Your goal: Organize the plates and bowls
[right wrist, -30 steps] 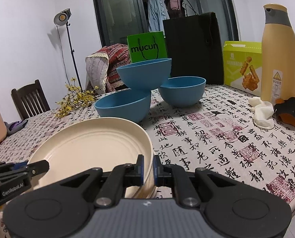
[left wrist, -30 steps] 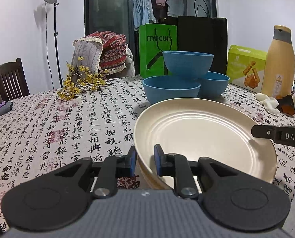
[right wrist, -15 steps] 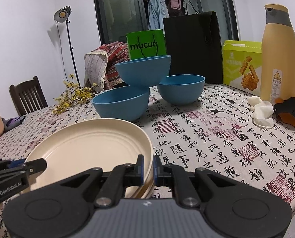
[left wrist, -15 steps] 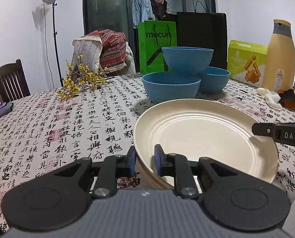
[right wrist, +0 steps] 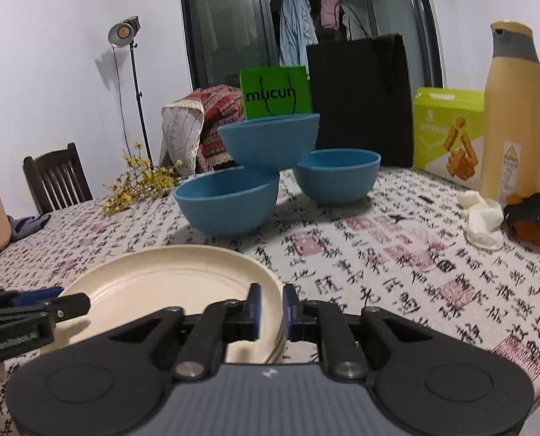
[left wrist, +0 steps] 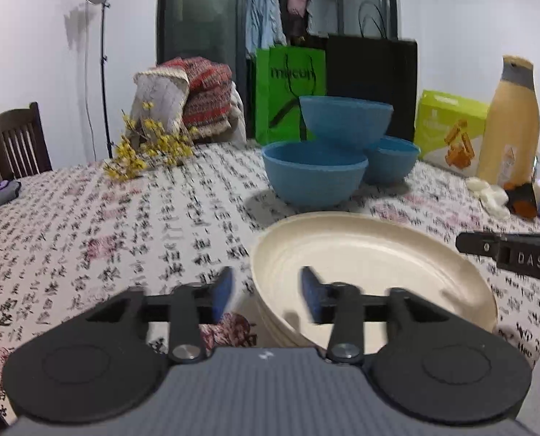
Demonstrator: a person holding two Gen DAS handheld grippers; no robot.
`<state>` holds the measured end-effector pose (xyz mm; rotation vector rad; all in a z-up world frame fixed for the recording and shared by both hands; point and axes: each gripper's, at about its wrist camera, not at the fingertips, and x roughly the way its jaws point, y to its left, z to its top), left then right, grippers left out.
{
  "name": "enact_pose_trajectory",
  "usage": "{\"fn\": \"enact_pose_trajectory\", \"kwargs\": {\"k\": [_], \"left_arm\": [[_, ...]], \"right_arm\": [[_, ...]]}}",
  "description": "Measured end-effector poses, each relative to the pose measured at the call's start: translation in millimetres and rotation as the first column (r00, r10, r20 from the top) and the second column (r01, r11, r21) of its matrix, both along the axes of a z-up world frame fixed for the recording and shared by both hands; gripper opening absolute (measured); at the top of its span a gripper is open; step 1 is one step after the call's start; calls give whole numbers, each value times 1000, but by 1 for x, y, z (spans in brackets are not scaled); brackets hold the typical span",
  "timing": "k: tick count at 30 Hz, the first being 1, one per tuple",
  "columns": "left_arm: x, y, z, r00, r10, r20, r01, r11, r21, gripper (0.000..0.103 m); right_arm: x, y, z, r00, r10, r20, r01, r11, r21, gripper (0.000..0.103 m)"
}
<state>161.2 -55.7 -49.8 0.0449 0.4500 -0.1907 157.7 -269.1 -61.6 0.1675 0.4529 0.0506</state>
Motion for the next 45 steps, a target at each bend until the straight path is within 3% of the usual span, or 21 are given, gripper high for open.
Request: {"fn": "enact_pose_trajectory", "kwargs": {"k": [1, 2, 4, 5, 7, 9, 25, 38, 45], "left_arm": [[-1, 2, 2, 1000, 6, 11, -6, 1000, -9, 60], [-1, 5, 4, 1000, 10, 21, -10, 1000, -19, 69], [-1, 12, 7, 999, 31, 37, -29, 999, -42, 89], [-2, 15, 8, 998, 45, 49, -43, 998, -56, 103], [-2, 24, 10, 994, 71, 81, -65, 995, -82, 103], [0, 31, 11, 992, 86, 92, -79, 993, -85, 103], [26, 79, 10, 962, 256, 93, -243, 962, -125, 103], [27, 72, -4, 958, 265, 107, -256, 962, -92, 103], [12, 66, -1, 946, 258, 198, -247, 966, -83, 103]], "right_arm": [[0, -2, 1, 1000, -3, 6, 3, 1000, 4, 38], [0, -4, 1, 1000, -7, 13, 6, 1000, 8, 46], [0, -9, 2, 999, -18, 38, 17, 1000, 15, 78], [-1, -12, 3, 998, -28, 55, 28, 999, 16, 84], [-1, -17, 4, 995, -52, 89, 51, 999, 10, 99], [0, -20, 5, 990, -76, 120, 78, 997, -7, 103], [44, -31, 10, 966, -151, 209, 171, 982, -83, 103], [57, -29, -6, 971, -160, 180, 172, 983, -55, 103], [51, -21, -4, 961, -160, 224, 187, 977, -106, 103]]}}
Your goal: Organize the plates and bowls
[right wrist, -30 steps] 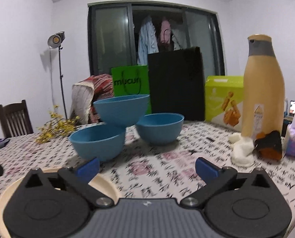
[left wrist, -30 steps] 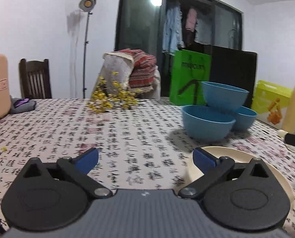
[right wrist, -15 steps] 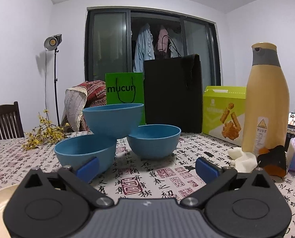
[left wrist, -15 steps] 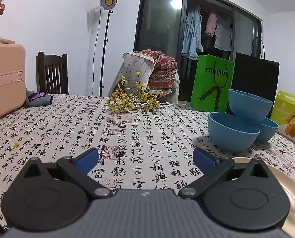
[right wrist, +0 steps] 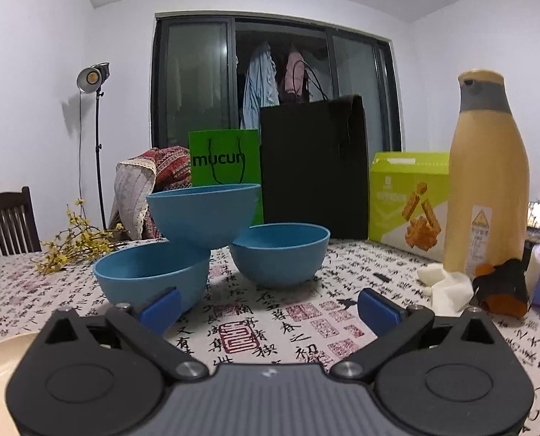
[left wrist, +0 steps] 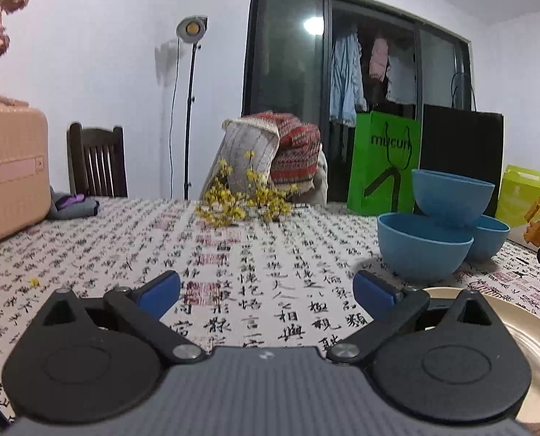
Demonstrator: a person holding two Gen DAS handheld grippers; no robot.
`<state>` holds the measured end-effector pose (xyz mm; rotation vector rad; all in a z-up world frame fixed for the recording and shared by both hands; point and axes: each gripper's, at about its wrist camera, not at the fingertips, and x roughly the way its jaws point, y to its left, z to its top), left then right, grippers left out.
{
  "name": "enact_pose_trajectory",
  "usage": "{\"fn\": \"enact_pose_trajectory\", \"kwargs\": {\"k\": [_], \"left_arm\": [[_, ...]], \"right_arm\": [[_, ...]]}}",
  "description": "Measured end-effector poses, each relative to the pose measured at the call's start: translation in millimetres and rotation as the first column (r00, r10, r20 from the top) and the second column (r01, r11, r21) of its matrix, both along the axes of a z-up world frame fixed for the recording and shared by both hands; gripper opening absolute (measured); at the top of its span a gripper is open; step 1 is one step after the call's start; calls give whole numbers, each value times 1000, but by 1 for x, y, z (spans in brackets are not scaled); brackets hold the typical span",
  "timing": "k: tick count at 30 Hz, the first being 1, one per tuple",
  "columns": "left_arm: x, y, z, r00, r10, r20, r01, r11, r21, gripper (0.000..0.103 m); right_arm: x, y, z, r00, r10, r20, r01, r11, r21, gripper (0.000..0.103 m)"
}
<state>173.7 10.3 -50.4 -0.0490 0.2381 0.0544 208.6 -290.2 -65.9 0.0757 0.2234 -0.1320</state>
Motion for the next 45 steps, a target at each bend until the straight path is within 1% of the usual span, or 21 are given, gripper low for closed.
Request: {"fn": "enact_pose_trajectory", "kwargs": {"k": [4, 8, 12, 15, 18, 22, 30, 42, 45], "left_arm": [[-6, 1, 1, 999, 2, 39, -2, 1000, -4, 103], [-9, 3, 2, 998, 9, 59, -8, 1000, -16, 103], [-9, 4, 2, 998, 15, 53, -14, 1000, -23, 103], [-10, 4, 2, 998, 3, 57, -2, 1000, -24, 103], [-11, 3, 2, 998, -2, 62, 3, 1000, -18, 103], [-12, 3, 2, 998, -1, 65, 2, 1000, -18, 103], [-13, -1, 2, 997, -6, 72, 6, 1000, 2, 103], [-11, -1, 2, 998, -10, 58, 10, 1000, 1, 103], [-9, 1, 2, 999, -14, 48, 14, 1000, -10, 103]], "right_arm": [[-4, 5, 1, 1000, -7, 23, 8, 999, -34, 103], [-7, 5, 2, 999, -12, 40, 13, 999, -37, 103], [-5, 6, 2, 999, -9, 32, 10, 999, -42, 103], [-6, 7, 2, 999, -8, 34, 9, 999, -46, 103], [-7, 5, 2, 999, 9, 36, -8, 999, -36, 103], [-5, 5, 1, 1000, 9, 27, -8, 999, -35, 103], [-7, 4, 1, 999, 5, 41, -4, 1000, -23, 103], [-6, 4, 1, 999, 4, 32, -4, 1000, -20, 103], [-4, 4, 1, 1000, 4, 26, -3, 1000, -21, 103]]}}
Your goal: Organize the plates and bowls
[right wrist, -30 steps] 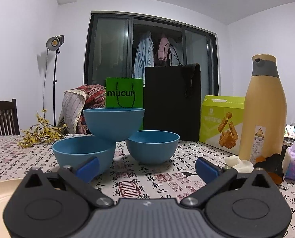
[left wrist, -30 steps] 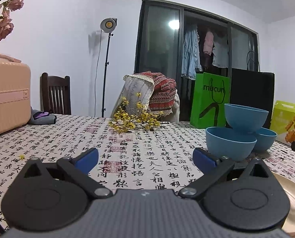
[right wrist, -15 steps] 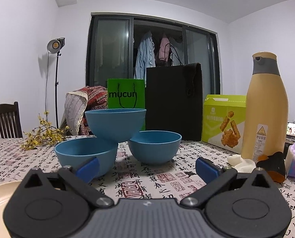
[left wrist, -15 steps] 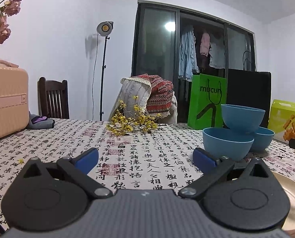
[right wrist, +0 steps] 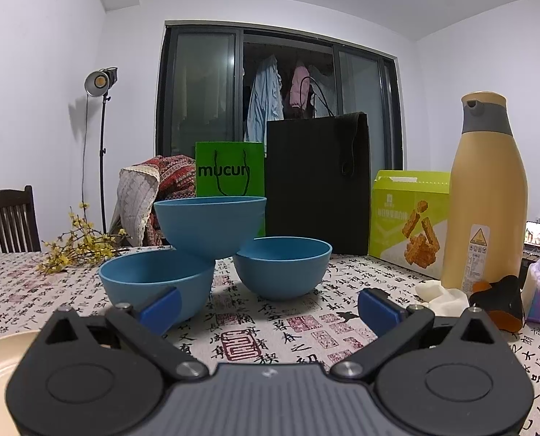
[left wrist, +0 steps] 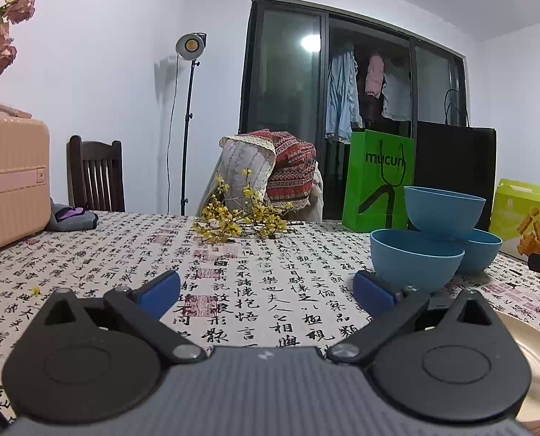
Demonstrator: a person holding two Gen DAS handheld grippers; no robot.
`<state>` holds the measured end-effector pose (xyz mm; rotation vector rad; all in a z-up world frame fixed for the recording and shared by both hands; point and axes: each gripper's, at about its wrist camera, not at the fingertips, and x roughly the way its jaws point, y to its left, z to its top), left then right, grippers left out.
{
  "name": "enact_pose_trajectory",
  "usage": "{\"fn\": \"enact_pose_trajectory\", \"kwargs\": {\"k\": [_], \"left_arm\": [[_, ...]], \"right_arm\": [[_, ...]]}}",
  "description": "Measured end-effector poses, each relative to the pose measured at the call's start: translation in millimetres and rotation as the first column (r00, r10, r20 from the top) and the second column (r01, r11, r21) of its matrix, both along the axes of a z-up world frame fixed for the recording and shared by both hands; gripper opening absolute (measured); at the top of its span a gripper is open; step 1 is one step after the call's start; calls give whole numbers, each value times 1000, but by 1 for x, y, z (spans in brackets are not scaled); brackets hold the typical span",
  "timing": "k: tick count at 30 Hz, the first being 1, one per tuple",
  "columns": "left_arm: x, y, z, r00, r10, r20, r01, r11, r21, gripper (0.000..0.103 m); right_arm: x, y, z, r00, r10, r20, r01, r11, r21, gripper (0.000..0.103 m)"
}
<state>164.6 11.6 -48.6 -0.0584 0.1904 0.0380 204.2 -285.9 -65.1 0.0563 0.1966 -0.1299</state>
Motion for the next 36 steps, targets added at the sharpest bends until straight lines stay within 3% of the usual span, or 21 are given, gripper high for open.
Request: {"fn": "enact_pose_trajectory", "kwargs": {"k": [24, 33, 36], "left_arm": [[5, 0, -2, 999, 1, -37, -1, 1000, -4, 103], [2, -8, -2, 999, -18, -34, 19, 1000, 24, 103], [1, -14, 3, 999, -26, -43, 27, 999, 19, 103]], "right_arm": [[1, -3, 0, 1000, -17, -9, 17, 1000, 18, 103], [2, -7, -1, 1000, 0, -7, 0, 999, 33, 103], [1, -11, 0, 999, 52, -2, -52, 997, 58, 103]]}}
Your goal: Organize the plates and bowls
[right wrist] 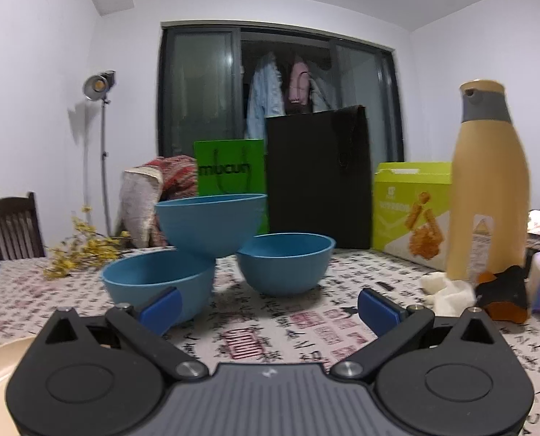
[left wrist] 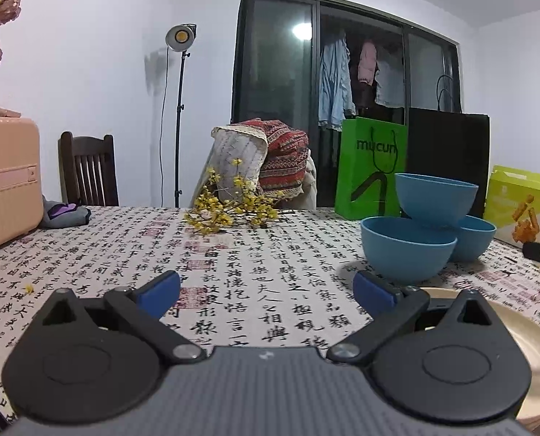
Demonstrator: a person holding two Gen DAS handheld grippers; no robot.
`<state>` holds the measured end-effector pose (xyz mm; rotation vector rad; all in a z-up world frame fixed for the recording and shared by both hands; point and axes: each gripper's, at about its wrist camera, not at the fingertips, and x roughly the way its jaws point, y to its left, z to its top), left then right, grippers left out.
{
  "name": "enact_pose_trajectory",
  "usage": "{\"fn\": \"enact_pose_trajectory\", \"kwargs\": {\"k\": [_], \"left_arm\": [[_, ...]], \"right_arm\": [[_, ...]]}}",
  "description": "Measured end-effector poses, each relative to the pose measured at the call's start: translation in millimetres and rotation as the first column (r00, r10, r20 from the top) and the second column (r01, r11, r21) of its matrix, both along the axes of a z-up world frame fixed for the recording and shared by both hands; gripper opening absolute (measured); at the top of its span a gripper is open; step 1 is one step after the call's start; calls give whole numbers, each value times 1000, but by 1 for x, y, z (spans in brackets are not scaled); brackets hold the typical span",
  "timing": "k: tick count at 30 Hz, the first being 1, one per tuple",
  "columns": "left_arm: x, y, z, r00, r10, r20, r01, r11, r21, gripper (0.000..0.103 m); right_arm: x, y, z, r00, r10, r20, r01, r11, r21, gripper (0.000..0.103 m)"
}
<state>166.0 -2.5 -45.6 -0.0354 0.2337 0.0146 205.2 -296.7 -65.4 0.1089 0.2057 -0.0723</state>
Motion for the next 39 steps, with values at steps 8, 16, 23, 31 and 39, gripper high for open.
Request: {"fn": "enact_pose_trajectory", "kwargs": {"k": [8, 16, 23, 31, 39], "left_arm": [[10, -24, 25, 1000, -11, -21, 10, 999, -43, 103], [46, -42, 38, 996, -38, -81, 23, 983, -183, 103], [64, -60, 53, 993, -67, -97, 48, 980, -192, 103], [73, -80, 84, 985, -147, -95, 124, 970, -209, 103], [91, -109, 110, 962, -245, -124, 215, 953, -214, 103]], "right_arm": [[12, -29, 32, 997, 72, 11, -73, 996, 49, 103], [45, -59, 56, 989, 146, 11, -146, 987, 73, 103], [62, -72, 65, 982, 188, -1, -187, 980, 68, 103], [70, -78, 90, 972, 235, -5, -234, 970, 70, 103], [74, -85, 127, 969, 248, -23, -247, 968, 42, 103]]}}
